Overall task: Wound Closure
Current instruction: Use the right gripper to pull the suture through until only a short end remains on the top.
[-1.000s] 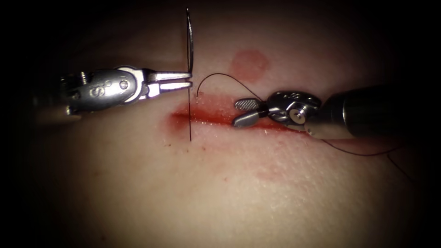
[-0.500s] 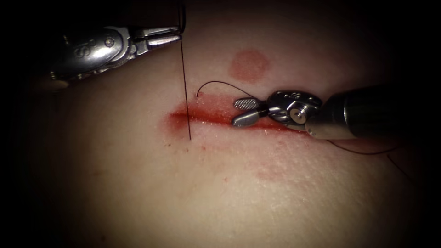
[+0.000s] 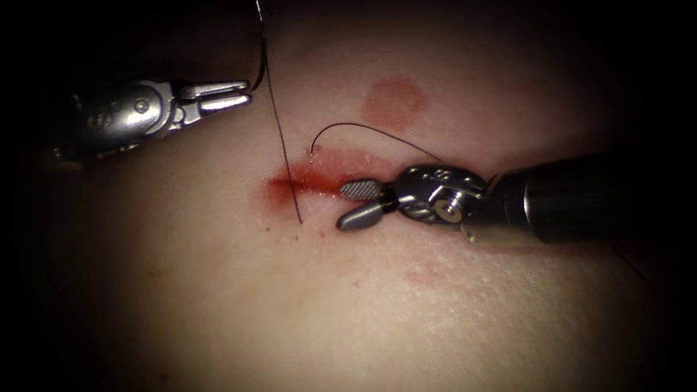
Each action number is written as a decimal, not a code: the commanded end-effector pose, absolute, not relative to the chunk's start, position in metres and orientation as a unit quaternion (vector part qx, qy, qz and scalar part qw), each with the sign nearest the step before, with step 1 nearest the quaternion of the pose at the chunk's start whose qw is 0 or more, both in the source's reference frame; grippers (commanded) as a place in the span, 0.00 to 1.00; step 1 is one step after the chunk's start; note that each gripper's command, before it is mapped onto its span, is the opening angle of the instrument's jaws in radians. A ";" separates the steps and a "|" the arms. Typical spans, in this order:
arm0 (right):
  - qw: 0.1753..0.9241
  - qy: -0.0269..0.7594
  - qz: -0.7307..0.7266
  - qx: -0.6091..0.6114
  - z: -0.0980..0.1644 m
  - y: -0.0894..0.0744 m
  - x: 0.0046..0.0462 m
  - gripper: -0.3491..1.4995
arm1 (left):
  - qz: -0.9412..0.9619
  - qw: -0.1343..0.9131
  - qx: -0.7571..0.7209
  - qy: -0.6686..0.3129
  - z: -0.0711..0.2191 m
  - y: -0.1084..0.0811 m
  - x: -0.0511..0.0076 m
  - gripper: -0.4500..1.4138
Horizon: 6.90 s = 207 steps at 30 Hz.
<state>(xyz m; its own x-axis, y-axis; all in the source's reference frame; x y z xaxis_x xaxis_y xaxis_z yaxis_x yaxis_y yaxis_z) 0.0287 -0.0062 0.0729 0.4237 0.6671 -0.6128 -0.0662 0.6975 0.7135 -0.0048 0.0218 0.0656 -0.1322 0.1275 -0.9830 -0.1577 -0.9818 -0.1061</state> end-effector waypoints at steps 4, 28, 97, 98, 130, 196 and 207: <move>0.804 0.469 0.212 0.297 0.073 -0.007 0.0309 0.87 | 0.754 0.102 -0.648 0.014 0.067 0.021 -0.0033 0.05; 0.873 0.418 0.153 0.200 0.078 -0.008 0.0363 0.84 | 0.758 0.107 -0.643 0.016 0.066 0.020 -0.0026 0.05; 0.869 0.422 0.161 0.202 0.080 -0.009 0.0352 0.00 | 0.756 0.107 -0.646 0.015 0.067 0.020 -0.0031 0.05; 0.869 0.423 0.161 0.203 0.079 -0.009 0.0351 0.00 | 0.756 0.107 -0.646 0.015 0.067 0.020 -0.0031 0.05; 0.851 0.436 0.185 0.226 0.064 -0.012 0.0402 0.38 | 0.756 0.106 -0.646 0.015 0.067 0.020 -0.0030 0.05; 0.878 0.467 0.031 0.105 0.074 -0.011 0.0299 0.97 | 0.756 0.108 -0.646 0.014 0.068 0.020 -0.0028 0.05; 0.897 0.438 -0.034 0.055 0.076 -0.009 0.0341 0.93 | 0.756 0.108 -0.646 0.014 0.068 0.020 -0.0029 0.05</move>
<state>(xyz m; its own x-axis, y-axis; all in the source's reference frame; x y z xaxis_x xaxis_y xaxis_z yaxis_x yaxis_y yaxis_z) 0.0338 -0.0086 0.0762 0.6250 -0.0308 -0.7800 0.1187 0.9914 0.0560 -0.0024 0.0200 0.0669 -0.1443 0.1443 -0.9790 -0.1817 -0.9764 -0.1171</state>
